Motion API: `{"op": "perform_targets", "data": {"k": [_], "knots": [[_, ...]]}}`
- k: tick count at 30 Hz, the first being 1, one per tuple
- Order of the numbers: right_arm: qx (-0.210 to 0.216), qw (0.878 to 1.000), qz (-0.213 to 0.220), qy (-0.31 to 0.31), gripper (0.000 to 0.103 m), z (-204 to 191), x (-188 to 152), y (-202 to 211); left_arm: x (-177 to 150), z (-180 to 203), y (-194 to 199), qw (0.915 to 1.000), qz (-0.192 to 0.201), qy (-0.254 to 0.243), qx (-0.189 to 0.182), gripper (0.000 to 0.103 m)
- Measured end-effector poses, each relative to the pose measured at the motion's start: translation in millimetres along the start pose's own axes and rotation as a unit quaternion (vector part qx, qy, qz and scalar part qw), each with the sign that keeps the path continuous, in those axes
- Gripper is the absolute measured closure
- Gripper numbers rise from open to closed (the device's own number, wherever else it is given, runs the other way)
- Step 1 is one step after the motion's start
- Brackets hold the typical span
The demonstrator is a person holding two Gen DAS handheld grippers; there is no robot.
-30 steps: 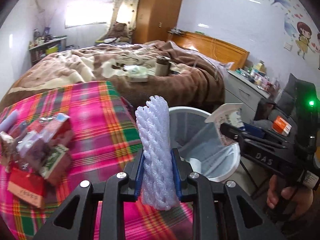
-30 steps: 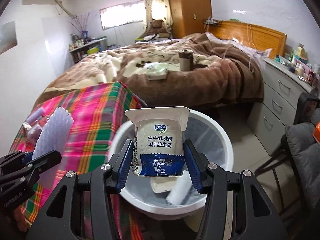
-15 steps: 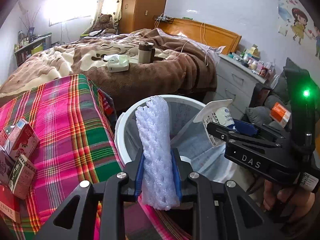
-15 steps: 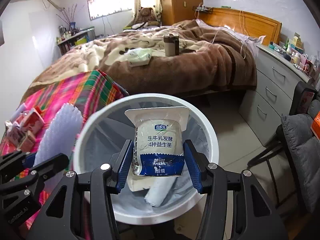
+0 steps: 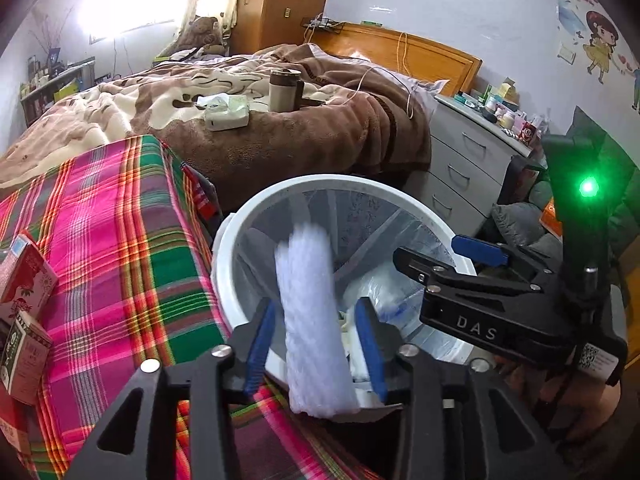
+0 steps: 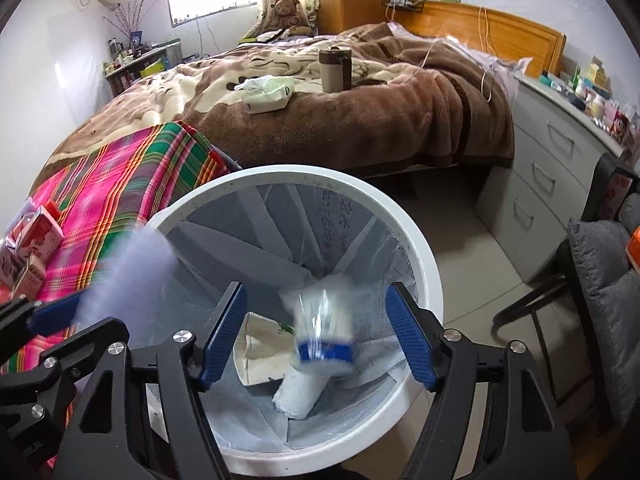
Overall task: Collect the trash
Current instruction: 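Carry the foam sleeve and yogurt cup to the wastebasket and release both, then move both tools back to the trash pile on the plaid cloth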
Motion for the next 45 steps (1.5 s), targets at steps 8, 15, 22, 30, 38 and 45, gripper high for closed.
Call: {"op": "perform_targets", "data": {"k": [8, 15, 22, 30, 38, 45], "knots": [[-0.001, 1.000, 0.007, 0.000, 0.030, -3.3, 1.4, 7.5, -7.0, -18.8, 15.8, 0.9995, 0.012, 0.028, 0.004, 0.060], [0.015, 0.999, 0.032, 0.001, 0.030, -24.1, 5.2, 25.1, -16.1, -39.1, 45.0, 0.9982, 0.037, 0.045, 0.015, 0.060], [0.040, 0.997, 0.057, 0.017, 0.030, -58.6, 8.6, 42.9, -26.9, -75.1, 89.6, 0.9929, 0.080, 0.072, 0.049, 0.051], [0.085, 0.992, 0.080, 0.044, 0.030, -112.4, 10.4, 61.8, -43.6, -130.5, 138.1, 0.9845, 0.111, 0.111, 0.079, 0.051], [0.131, 0.985, 0.068, 0.086, 0.030, -177.9, 0.6, 58.9, -70.8, -211.9, 173.9, 0.9728, 0.124, 0.147, 0.129, 0.049], [0.158, 0.978, 0.055, 0.124, 0.030, -233.2, -8.0, 51.3, -96.1, -277.8, 194.0, 0.9624, 0.124, 0.180, 0.162, 0.046]]}}
Point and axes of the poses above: each gripper's, at about its wrist camera, not at the fingertips, and y roughly against the way its jaws point, z to its right, x to its top, the point moved 10 cm from there along -y, roughly the way its jaws point, and after that the axes turned 10 degrees about -z, right-handed, at the moved point
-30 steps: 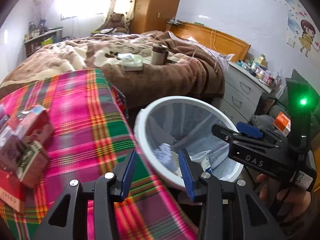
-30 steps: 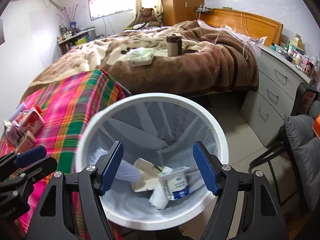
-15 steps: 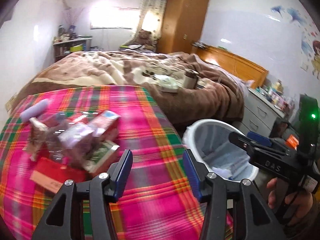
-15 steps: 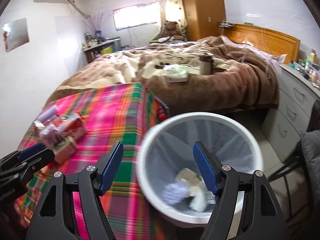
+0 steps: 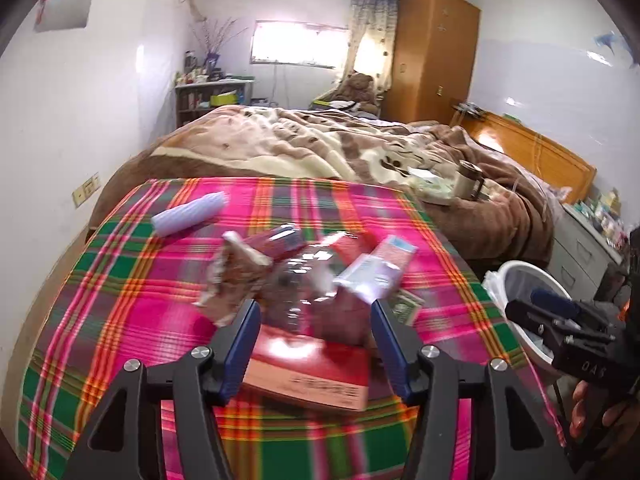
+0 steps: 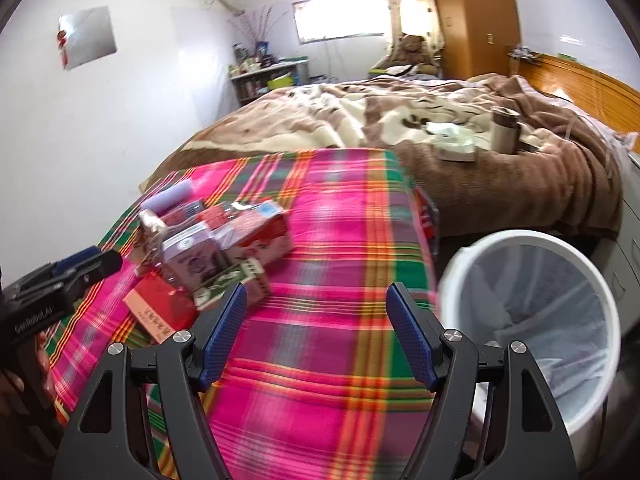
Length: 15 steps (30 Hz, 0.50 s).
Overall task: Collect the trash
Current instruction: 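Move both tools back to the trash pile on the plaid cloth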
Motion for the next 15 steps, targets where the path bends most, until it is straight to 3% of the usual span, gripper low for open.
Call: {"op": "perform_targets", "data": {"k": [6, 15], "knots": [[0.021, 0.999, -0.012, 0.026, 0.030, -34.1, 5.0, -15.1, 6.7, -40.4, -11.6, 0.9999, -0.009, 0.001, 0.005, 0.045], [0.046, 0.997, -0.017, 0.054, 0.030, -73.5, 11.6, -31.5, 16.6, -71.2, -42.3, 0.9997, -0.022, 0.009, -0.006, 0.045]]}}
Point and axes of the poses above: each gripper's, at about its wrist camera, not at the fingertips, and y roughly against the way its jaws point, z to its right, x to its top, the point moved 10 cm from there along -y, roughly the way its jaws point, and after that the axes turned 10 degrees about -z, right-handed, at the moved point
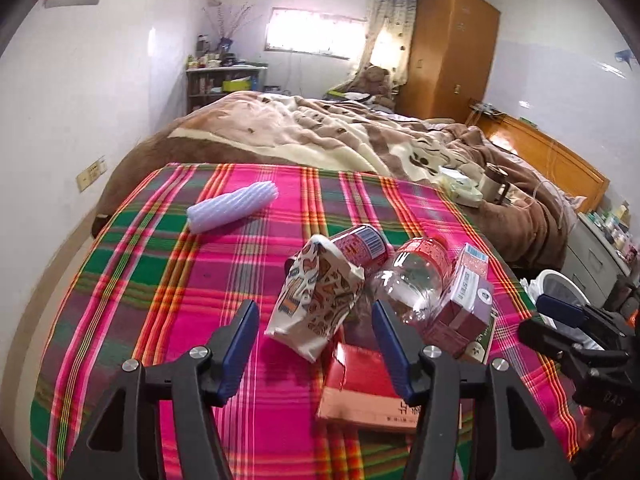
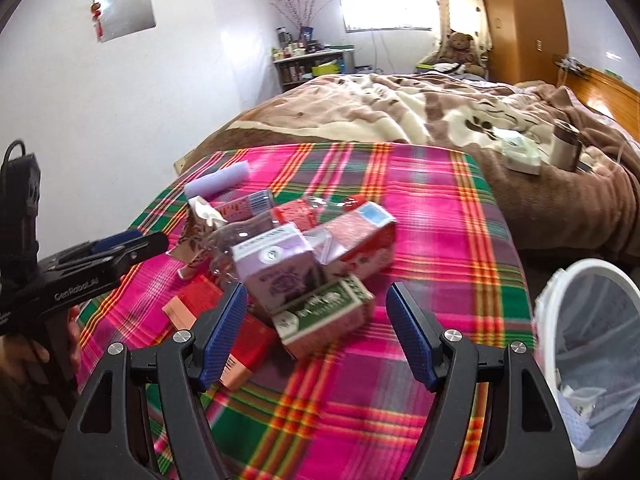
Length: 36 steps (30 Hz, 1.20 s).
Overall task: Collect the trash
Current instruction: 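Move both tools back to the trash pile on the plaid cloth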
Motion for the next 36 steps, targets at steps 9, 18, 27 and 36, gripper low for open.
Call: {"op": "perform_targets", "data": {"k": [9, 18, 27, 36], "knots": [[0.015, 0.999, -0.012, 0.032, 0.030, -18.9, 11.5, -20.3, 8.0, -9.8, -36.6, 0.9993, -0.036, -0.005, -0.008, 0.045], [0.011, 0.998, -0.024, 0.049, 0.030, -22.9, 16.2, -35.9, 14.6, -17.1, -54.0, 0.9989, -0.047, -0.002, -0.010, 0.045], [0.009, 0.997, -0.027, 0.066, 0.030, -32.8, 14.8, -36.8, 14.6, -19.0, -70.6, 0.9981, -0.062, -0.001, 0.000, 0.045], [0.032, 0.997, -0.041, 0.055, 0.030, -35.1, 7.5, -41.4, 17.2, -13.2, -81.8, 0.9976, -0.067, -0.004, -0.017, 0.045]]}}
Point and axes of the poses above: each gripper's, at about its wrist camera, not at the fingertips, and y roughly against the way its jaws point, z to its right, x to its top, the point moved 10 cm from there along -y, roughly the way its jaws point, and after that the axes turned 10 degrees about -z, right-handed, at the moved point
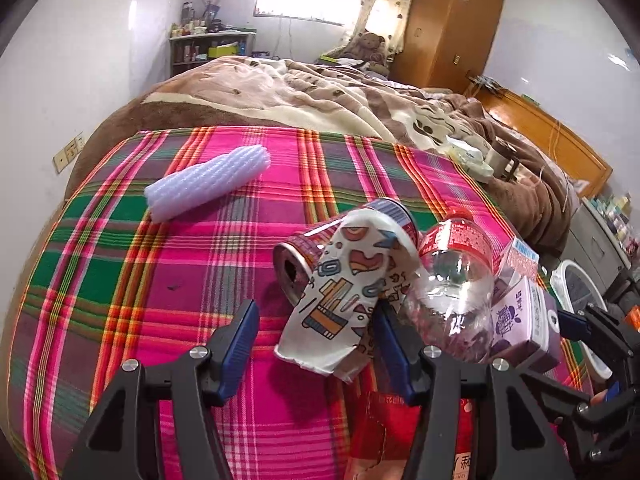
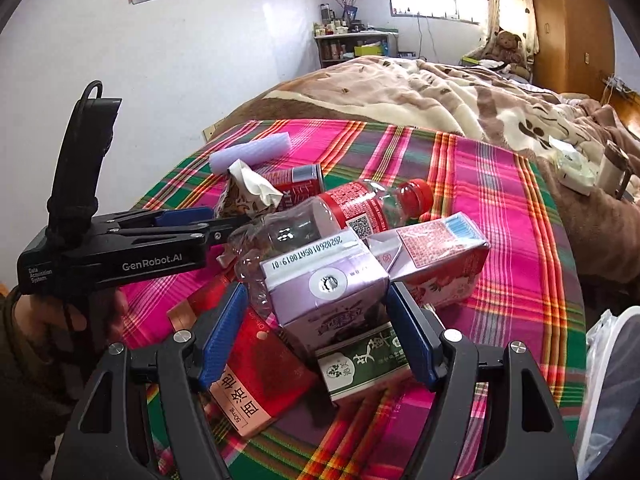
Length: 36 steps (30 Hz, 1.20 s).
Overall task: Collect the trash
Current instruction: 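Move both tools back to the trash pile on the plaid cloth, then grasp the patterned paper cup with the left tool while the right tool grasps the purple milk carton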
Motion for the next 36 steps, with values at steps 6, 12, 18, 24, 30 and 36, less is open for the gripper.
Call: {"op": "perform_targets", "data": {"k": [6, 12, 18, 24, 30, 36], "knots": [[-0.003, 1.000, 0.006, -0.005, 0.041, 3.8, 1.9, 0.6, -1.3, 4.8, -4.5, 1.0000, -0.005, -0.004, -0.004, 0.045], [0.006, 1.000, 0.013, -0.009, 0.041, 3.7, 1.7, 2.5, -2.3, 6.1, -1.3, 0.9999, 0.001, -0.006, -0.011, 0.064], [0.013, 0.999, 0.028, -0.011, 0.041, 3.2, 3.2, 9.0, -5.3, 1.9, 11.7, 0.9999, 0.014, -0.002, -0.003, 0.066], [0.021, 0.999, 0.040, -0.013, 0.041, 0.6, 1.1, 20.0, -11.2, 1.7, 34.3, 0.9995, 0.032, 0.004, -0.002, 0.066], [0.027, 0.998, 0.057, -0.021, 0.041, 3.1, -1.9, 37.8, -20.1, 8.4, 61.1, 0.9988, 0.047, 0.011, -0.005, 0.066], [0.022, 0.997, 0.068, -0.032, 0.041, 12.8, -6.2, 50.9, -30.8, 30.9, 86.8, 0.9983, 0.057, -0.001, -0.009, 0.066]]}}
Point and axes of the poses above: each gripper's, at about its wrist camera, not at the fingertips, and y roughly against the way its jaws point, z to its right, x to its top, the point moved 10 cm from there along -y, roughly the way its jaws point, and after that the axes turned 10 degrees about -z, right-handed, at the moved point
